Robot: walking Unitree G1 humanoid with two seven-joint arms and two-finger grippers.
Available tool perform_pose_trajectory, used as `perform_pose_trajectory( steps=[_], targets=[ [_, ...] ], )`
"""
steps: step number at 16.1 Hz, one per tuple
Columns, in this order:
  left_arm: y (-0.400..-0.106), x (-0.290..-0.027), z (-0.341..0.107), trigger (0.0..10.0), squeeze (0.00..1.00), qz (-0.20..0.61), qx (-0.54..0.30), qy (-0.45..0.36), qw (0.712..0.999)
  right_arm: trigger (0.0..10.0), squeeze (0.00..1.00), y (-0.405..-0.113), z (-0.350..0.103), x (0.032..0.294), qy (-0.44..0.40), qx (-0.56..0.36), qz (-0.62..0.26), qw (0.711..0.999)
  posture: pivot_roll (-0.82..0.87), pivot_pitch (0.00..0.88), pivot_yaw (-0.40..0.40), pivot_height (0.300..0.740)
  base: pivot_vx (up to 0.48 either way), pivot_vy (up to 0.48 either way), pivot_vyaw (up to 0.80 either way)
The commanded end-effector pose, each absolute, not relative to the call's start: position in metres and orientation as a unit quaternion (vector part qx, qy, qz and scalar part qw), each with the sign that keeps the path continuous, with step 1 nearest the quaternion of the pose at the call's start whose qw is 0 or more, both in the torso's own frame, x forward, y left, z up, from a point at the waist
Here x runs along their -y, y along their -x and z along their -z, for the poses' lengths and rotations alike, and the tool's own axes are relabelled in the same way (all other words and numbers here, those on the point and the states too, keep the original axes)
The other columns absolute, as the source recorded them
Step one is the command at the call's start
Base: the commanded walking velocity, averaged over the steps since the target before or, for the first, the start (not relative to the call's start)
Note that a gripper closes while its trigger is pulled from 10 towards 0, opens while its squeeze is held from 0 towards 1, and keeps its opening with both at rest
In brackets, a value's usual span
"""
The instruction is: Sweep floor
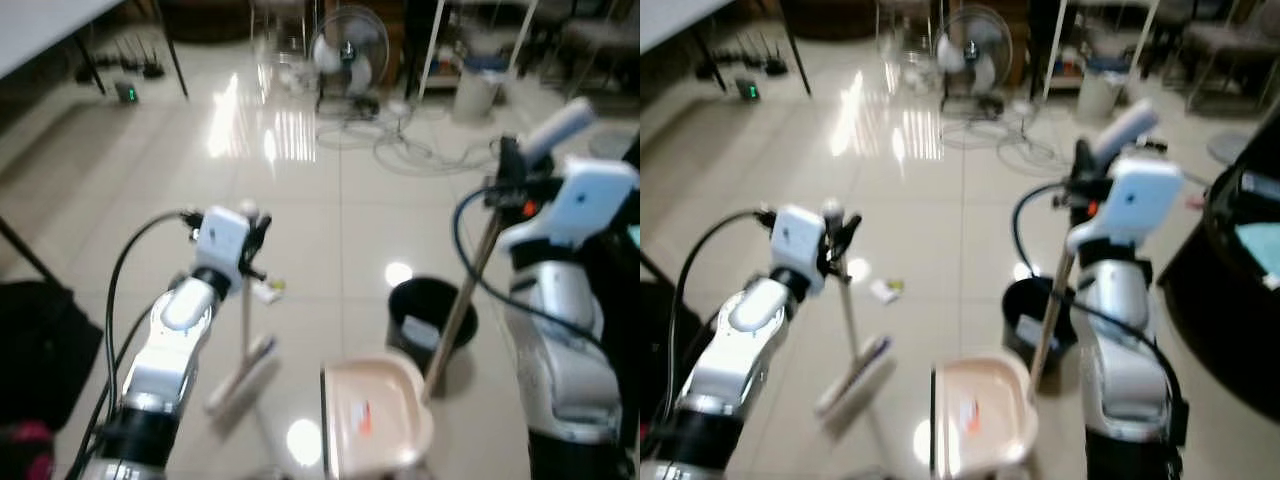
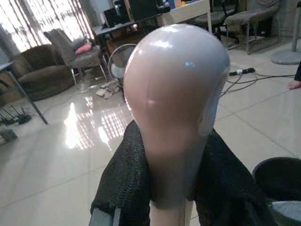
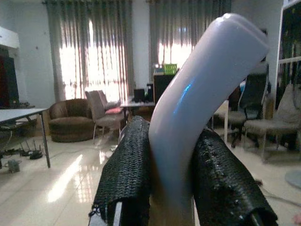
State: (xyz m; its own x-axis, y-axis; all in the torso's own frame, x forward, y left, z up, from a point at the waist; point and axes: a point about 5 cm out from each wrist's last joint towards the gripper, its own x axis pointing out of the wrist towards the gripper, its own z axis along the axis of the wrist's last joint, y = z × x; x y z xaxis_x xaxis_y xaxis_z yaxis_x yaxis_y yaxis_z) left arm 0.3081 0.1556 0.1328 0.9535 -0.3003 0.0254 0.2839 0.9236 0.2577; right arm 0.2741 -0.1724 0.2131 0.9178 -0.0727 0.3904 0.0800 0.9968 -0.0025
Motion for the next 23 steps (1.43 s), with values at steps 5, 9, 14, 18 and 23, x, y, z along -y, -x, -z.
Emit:
perform_pose_trajectory(
  steps=[5,9,14,18,23],
  targets=[
    [-0.300,-0.158,-0.125,10.0,0.00,0.145,0.038,-0.148,0.978,10.0,0.00,-0.258,-0.161,0.206,0.065,0.139,0.109,0.982,-0.12,0.021,0.036,0.740,0.000,0.370,0.00],
    [-0.301,-0.156,-0.127,10.0,0.00,0.131,0.045,-0.157,0.978,10.0,0.00,-0.256,-0.157,0.205,0.071,0.143,0.098,0.982,-0.12,0.024,0.033,0.740,0.000,-0.360,0.00],
    [-0.309,-0.150,-0.138,10.0,0.00,0.124,0.053,-0.118,0.984,10.0,0.00,-0.260,-0.155,0.201,0.077,0.113,0.067,0.988,-0.12,0.028,0.029,0.740,0.000,-0.096,0.00],
    [-0.317,-0.140,-0.151,10.0,0.00,0.134,0.082,-0.109,0.982,10.0,0.00,-0.263,-0.171,0.203,0.078,0.134,0.074,0.985,-0.13,0.031,0.038,0.740,0.070,0.000,0.00],
    [-0.322,-0.138,-0.156,10.0,0.00,0.130,0.087,-0.102,0.982,10.0,0.00,-0.269,-0.205,0.200,0.026,0.182,0.067,0.981,-0.13,0.040,0.041,0.740,0.318,0.000,0.00]
  ],
)
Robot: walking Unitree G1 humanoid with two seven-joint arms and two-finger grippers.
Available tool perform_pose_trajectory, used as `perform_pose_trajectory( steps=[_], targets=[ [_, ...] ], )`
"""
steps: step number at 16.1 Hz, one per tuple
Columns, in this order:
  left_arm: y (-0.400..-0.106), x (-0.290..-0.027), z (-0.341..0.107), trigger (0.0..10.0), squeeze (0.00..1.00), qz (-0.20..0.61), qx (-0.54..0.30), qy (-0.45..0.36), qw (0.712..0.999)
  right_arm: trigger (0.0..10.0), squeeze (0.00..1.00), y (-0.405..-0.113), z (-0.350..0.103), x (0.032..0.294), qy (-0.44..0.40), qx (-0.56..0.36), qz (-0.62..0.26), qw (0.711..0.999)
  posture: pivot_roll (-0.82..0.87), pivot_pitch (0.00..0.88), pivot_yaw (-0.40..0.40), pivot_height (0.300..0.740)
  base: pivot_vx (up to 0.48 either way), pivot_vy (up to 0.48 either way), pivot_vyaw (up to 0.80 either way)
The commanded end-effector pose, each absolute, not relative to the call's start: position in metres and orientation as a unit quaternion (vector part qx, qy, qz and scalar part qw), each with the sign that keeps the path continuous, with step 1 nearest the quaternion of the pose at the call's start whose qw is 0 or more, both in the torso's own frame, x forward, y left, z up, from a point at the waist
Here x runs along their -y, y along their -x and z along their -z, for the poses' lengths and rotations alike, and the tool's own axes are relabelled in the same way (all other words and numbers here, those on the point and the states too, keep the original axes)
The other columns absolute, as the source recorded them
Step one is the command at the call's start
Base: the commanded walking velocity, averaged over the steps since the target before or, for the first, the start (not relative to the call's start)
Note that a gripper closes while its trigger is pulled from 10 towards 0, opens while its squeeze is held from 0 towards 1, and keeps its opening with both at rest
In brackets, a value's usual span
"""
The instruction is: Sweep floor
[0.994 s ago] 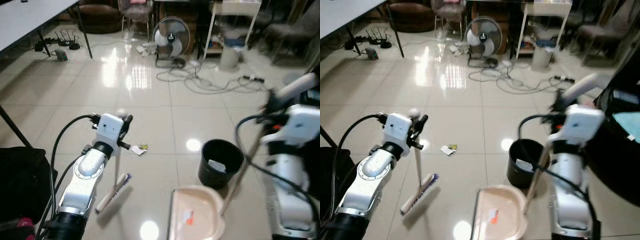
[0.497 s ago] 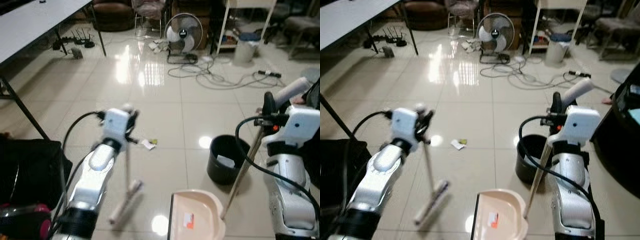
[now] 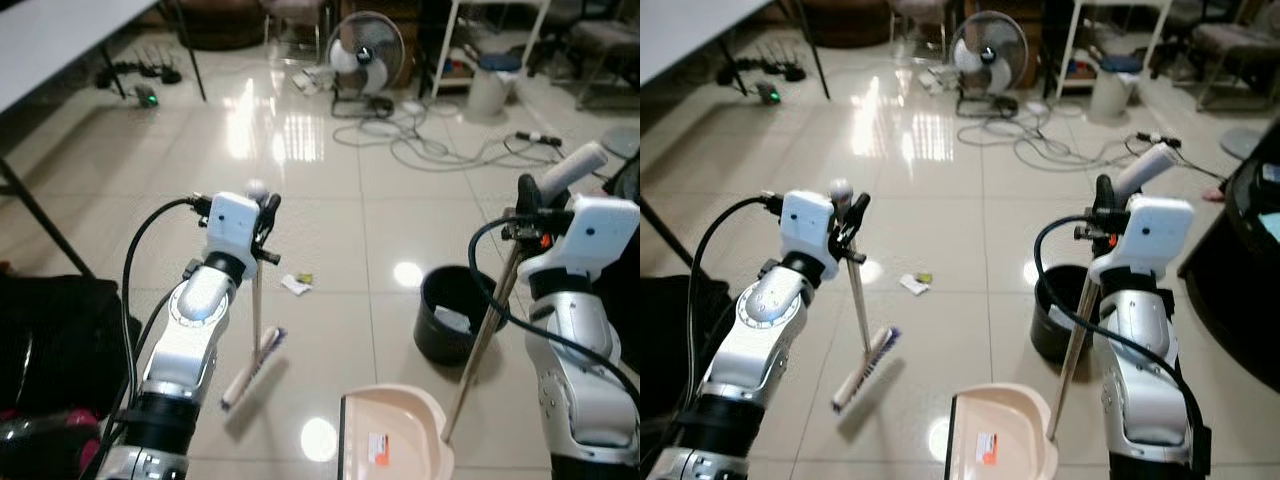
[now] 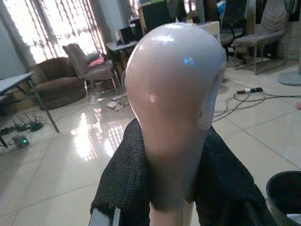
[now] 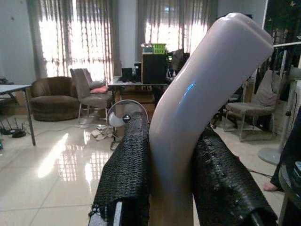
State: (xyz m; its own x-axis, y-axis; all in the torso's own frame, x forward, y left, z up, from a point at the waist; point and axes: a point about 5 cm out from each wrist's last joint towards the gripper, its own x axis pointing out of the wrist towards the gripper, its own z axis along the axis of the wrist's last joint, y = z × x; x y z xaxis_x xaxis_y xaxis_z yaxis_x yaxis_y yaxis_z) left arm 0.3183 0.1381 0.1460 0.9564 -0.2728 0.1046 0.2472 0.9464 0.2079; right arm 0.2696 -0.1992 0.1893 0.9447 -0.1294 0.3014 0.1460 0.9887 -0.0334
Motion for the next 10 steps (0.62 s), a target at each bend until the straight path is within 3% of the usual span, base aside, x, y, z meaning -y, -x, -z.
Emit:
perform_pose_trajectory(
  steps=[1,6,10],
  targets=[
    [-0.321,-0.139,-0.155,10.0,0.00,0.129,0.087,-0.103,0.982,10.0,0.00,-0.270,-0.209,0.200,0.026,0.187,0.066,0.980,-0.13,0.040,0.039,0.740,0.326,0.000,0.00],
    [-0.318,-0.146,-0.153,10.0,0.00,0.124,0.083,-0.107,0.983,10.0,0.00,-0.270,-0.236,0.216,0.054,0.222,0.087,0.970,-0.13,0.039,0.038,0.740,0.322,0.000,0.00],
    [-0.319,-0.147,-0.153,10.0,0.00,0.127,0.082,-0.106,0.983,10.0,0.00,-0.273,-0.233,0.218,0.054,0.212,0.083,0.972,-0.13,0.042,0.043,0.740,0.336,0.000,0.00]
  ],
)
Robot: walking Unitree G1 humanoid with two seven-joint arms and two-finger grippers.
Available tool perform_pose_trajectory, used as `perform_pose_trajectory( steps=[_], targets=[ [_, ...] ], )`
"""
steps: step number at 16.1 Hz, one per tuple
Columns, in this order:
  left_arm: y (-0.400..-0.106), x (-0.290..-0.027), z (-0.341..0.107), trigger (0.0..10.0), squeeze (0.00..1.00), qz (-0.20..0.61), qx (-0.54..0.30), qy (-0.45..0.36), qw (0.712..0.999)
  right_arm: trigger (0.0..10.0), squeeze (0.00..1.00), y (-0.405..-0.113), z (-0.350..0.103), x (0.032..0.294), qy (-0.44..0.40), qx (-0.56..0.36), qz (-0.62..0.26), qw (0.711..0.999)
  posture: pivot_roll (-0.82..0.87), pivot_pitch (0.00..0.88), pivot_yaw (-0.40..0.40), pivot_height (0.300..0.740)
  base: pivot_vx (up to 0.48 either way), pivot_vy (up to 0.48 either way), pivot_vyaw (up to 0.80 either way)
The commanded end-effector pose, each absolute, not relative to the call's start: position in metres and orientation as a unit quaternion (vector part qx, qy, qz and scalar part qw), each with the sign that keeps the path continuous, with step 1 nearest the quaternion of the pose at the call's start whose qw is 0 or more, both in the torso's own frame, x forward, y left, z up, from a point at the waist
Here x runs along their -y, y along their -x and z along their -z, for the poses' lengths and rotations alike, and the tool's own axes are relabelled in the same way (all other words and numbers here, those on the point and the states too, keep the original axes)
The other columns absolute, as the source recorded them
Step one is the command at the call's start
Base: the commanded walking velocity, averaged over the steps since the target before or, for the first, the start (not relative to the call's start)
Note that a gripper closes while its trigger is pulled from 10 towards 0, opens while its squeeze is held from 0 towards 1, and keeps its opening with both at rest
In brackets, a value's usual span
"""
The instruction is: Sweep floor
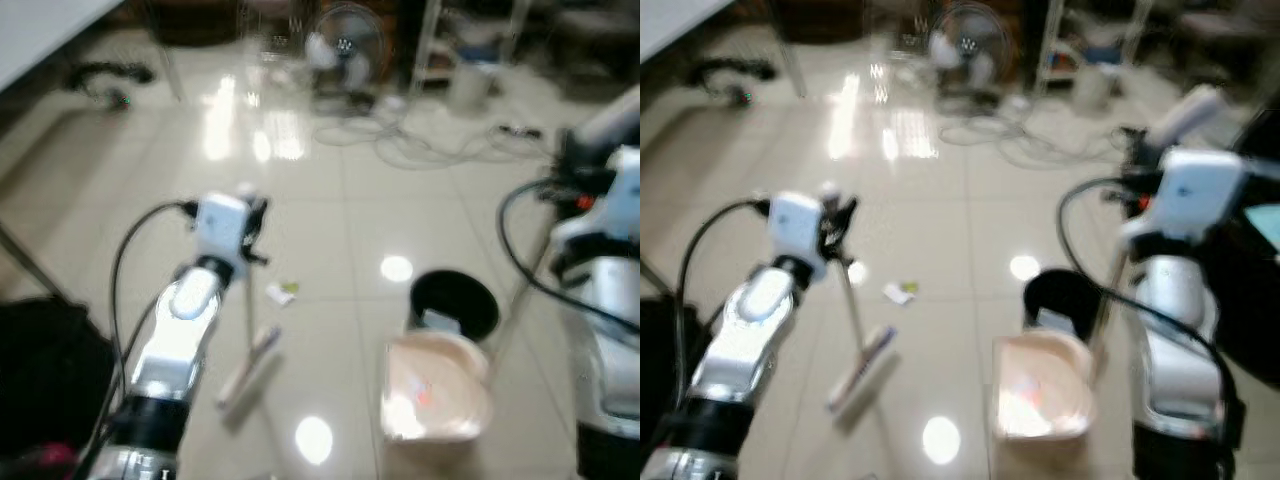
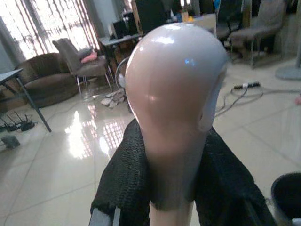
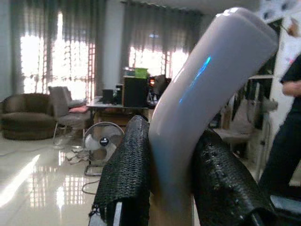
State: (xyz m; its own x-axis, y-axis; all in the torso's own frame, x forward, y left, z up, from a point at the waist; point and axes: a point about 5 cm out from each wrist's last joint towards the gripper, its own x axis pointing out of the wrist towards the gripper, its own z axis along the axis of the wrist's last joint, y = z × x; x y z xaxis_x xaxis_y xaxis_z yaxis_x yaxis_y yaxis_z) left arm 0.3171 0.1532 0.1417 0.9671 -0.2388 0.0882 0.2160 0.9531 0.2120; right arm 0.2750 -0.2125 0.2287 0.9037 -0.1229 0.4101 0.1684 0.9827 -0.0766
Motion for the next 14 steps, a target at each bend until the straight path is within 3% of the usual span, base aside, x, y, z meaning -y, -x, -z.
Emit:
perform_pose_trajectory(
  steps=[1,4,9,14],
  targets=[
    [-0.319,-0.147,-0.153,10.0,0.00,0.126,0.081,-0.106,0.983,10.0,0.00,-0.274,-0.231,0.214,0.041,0.208,0.074,0.974,-0.13,0.042,0.043,0.740,0.356,0.000,0.00],
    [-0.320,-0.149,-0.153,10.0,0.00,0.122,0.079,-0.105,0.984,10.0,0.00,-0.275,-0.226,0.206,0.042,0.199,0.051,0.978,-0.13,0.045,0.043,0.740,0.365,0.000,0.00],
    [-0.321,-0.151,-0.153,10.0,0.00,0.119,0.078,-0.105,0.984,10.0,0.00,-0.277,-0.219,0.197,0.042,0.182,0.036,0.982,-0.12,0.047,0.038,0.740,0.407,0.000,0.80],
    [-0.317,-0.147,-0.151,10.0,0.00,0.125,0.077,-0.099,0.984,10.0,0.00,-0.277,-0.215,0.196,0.021,0.182,0.036,0.982,-0.12,0.043,0.034,0.740,0.416,0.000,0.00]
  ],
)
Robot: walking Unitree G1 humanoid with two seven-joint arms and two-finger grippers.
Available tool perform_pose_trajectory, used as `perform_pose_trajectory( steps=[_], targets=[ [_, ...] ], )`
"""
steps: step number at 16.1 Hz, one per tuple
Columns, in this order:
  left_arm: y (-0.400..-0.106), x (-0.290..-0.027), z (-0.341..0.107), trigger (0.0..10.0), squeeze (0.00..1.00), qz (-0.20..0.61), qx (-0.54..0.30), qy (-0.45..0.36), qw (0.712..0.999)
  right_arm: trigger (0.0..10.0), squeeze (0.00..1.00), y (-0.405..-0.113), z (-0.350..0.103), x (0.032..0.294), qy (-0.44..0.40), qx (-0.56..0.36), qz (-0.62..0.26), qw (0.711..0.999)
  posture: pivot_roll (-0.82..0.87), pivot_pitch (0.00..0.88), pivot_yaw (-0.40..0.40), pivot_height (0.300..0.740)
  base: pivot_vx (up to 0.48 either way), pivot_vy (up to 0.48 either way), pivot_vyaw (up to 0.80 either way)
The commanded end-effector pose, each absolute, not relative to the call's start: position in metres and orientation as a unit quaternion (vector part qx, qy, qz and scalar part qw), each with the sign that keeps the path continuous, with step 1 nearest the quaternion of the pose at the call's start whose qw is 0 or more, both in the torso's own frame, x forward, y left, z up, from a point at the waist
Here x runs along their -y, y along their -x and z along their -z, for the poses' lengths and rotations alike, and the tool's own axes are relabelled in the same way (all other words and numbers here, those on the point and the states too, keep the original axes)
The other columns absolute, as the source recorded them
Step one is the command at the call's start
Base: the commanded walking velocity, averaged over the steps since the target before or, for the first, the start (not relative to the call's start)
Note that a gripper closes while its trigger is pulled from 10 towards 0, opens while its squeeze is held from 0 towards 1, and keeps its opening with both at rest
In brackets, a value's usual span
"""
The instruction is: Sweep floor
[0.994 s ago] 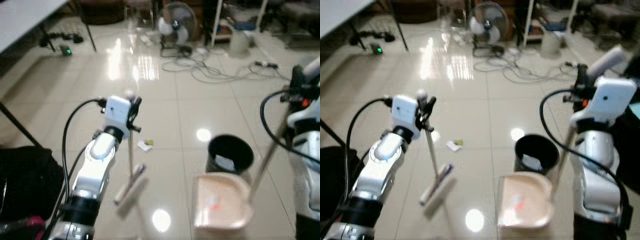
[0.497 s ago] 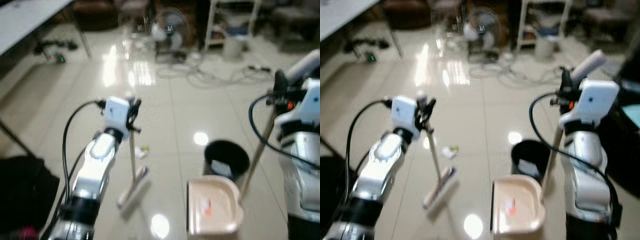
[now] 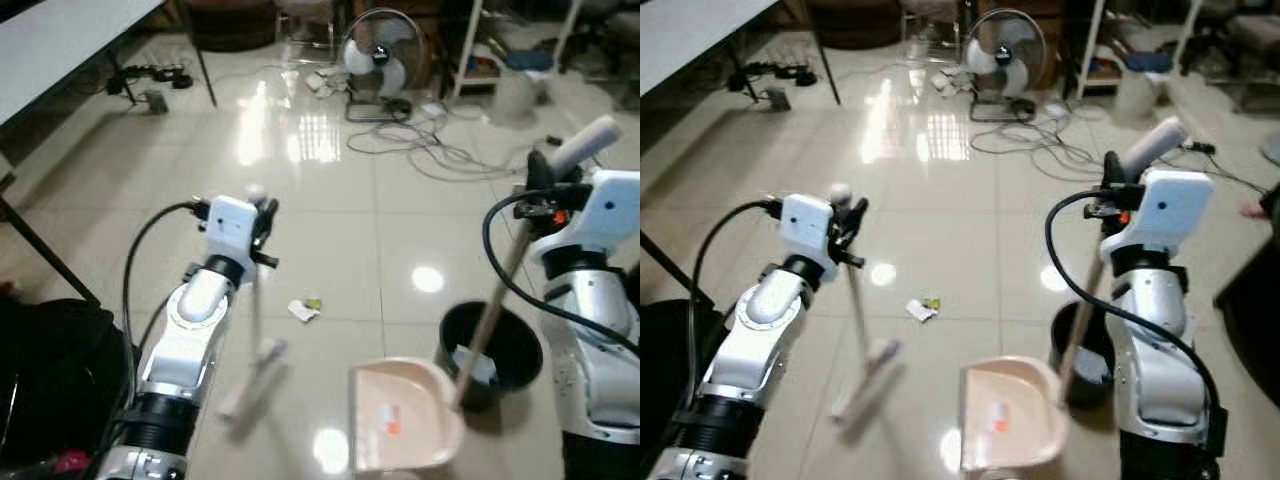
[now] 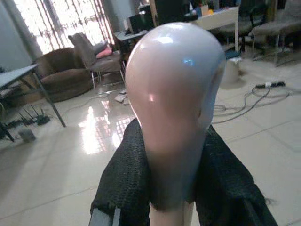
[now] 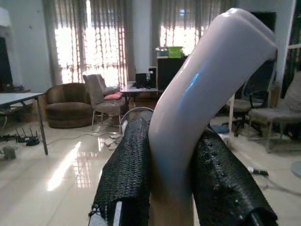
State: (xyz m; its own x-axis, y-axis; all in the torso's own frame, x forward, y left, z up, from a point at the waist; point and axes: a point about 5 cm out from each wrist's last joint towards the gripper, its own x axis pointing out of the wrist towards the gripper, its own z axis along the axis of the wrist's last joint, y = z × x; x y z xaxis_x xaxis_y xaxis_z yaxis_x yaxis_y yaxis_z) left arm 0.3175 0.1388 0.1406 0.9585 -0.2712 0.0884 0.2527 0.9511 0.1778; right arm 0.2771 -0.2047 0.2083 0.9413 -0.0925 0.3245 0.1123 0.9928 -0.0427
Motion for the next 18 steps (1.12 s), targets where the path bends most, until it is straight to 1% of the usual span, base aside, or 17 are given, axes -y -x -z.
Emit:
perform_pose_trajectory(
  steps=[1,5,8,11,18],
  targets=[
    [-0.3170,-0.1463,-0.1506,10.0,0.00,0.126,0.077,-0.100,0.984,10.0,0.00,-0.2764,-0.2141,0.1954,0.023,0.181,0.035,0.983,-0.12,0.041,0.035,0.740,0.412,0.000,0.00],
    [-0.3175,-0.1457,-0.1510,10.0,0.00,0.128,0.077,-0.100,0.984,10.0,0.00,-0.2751,-0.2110,0.1963,0.022,0.179,0.038,0.983,-0.12,0.031,0.042,0.740,0.416,0.000,0.00],
    [-0.3193,-0.1453,-0.1526,10.0,0.00,0.132,0.079,-0.103,0.983,10.0,0.00,-0.2744,-0.2073,0.2004,-0.002,0.173,0.055,0.983,-0.12,0.022,0.048,0.740,0.415,0.000,0.00],
    [-0.3197,-0.1455,-0.1529,10.0,0.00,0.134,0.080,-0.107,0.982,10.0,0.00,-0.2742,-0.2058,0.1998,-0.004,0.170,0.054,0.984,-0.13,0.019,0.048,0.740,0.415,0.000,-0.67],
    [-0.3189,-0.1468,-0.1520,10.0,0.00,0.136,0.079,-0.111,0.981,10.0,0.00,-0.2738,-0.2046,0.1979,0.002,0.173,0.052,0.984,-0.12,0.025,0.057,0.740,0.415,0.000,0.00]
  ],
)
